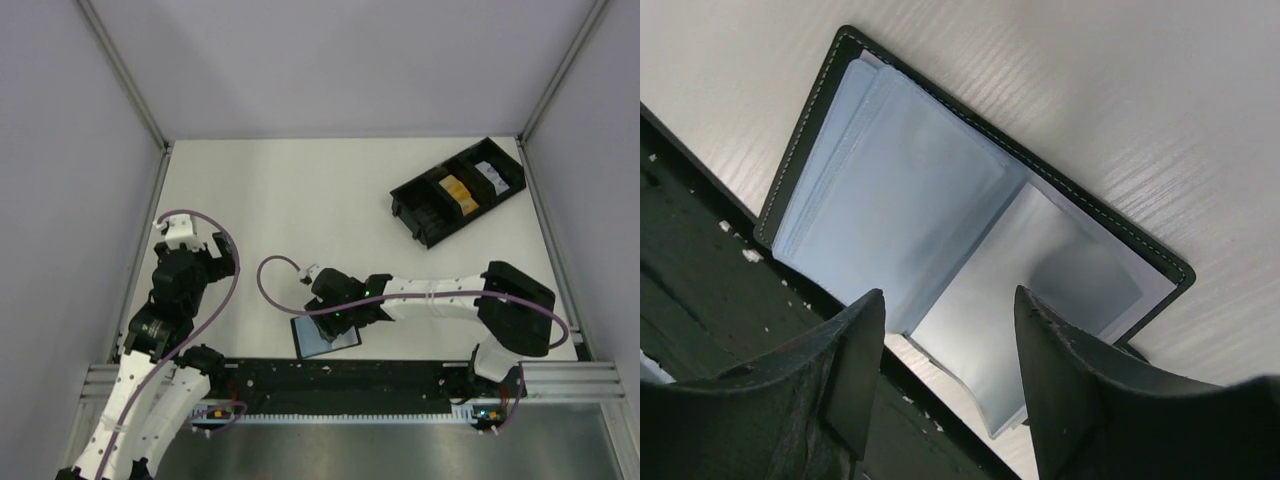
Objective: Take the credit cards out of the card holder
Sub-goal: Remove the credit card from the card holder.
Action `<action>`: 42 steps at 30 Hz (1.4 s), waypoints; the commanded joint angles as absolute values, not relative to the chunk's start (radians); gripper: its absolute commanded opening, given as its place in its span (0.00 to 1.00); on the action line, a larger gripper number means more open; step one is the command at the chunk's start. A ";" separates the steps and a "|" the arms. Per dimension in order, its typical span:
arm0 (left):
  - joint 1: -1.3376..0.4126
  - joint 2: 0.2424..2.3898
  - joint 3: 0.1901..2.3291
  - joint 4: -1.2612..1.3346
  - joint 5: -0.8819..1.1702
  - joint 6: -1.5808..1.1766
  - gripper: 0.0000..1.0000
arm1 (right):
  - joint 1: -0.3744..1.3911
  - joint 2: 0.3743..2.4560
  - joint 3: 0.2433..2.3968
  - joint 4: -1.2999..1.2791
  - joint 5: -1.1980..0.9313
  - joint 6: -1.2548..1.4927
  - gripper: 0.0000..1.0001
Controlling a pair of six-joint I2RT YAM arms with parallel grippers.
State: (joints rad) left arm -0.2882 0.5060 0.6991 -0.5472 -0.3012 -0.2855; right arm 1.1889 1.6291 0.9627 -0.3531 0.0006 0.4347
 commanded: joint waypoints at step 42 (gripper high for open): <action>-0.284 0.456 0.253 -0.368 0.278 -0.775 0.88 | 1.276 1.815 1.118 -0.251 0.278 0.344 0.88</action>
State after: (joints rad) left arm -0.2874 0.4416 0.2699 -0.4244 0.2527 -0.7628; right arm 1.2434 1.7855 1.0634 -0.2493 0.2424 0.3210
